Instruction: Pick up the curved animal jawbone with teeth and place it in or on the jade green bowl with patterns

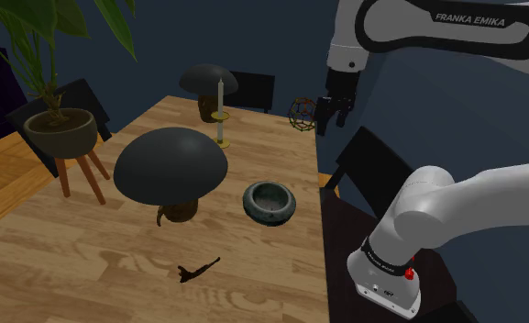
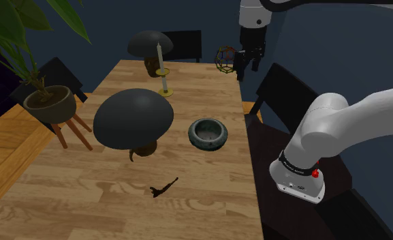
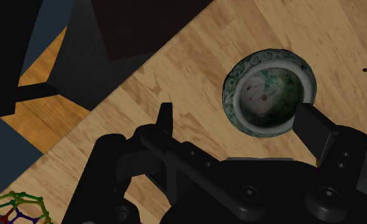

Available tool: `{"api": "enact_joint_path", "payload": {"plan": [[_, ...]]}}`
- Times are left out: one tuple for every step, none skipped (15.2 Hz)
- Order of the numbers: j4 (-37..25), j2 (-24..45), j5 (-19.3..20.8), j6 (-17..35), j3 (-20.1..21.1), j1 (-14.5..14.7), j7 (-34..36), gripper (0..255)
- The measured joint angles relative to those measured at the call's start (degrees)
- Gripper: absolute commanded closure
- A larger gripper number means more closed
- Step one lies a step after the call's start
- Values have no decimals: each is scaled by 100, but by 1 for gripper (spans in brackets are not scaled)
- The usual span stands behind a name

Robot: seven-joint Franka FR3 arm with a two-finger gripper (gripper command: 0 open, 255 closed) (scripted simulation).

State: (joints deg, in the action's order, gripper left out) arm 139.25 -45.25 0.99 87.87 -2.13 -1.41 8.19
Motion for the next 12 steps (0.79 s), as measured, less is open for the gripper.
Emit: {"api": "enact_joint_path", "payload": {"plan": [[0, 0, 0, 0, 0, 0, 0, 0], [46, 1, -34, 67, 54, 35, 32, 0], [144, 29, -69, 218, 114, 80, 56, 0], [243, 38, -129, 368, 211, 145, 111, 0], [310, 53, -183, 493, 302, 209, 157, 0], [376, 129, -235, 674, 395, 274, 200, 0], [437, 193, -275, 844, 476, 333, 228, 0], [499, 266, -325, 1022, 574, 399, 274, 0], [566, 345, -365, 1211, 662, 460, 309, 0], [624, 388, -427, 1361, 780, 539, 378, 0], [678, 449, -467, 1523, 875, 602, 419, 0], [740, 533, -517, 1712, 989, 673, 481, 0]]}}
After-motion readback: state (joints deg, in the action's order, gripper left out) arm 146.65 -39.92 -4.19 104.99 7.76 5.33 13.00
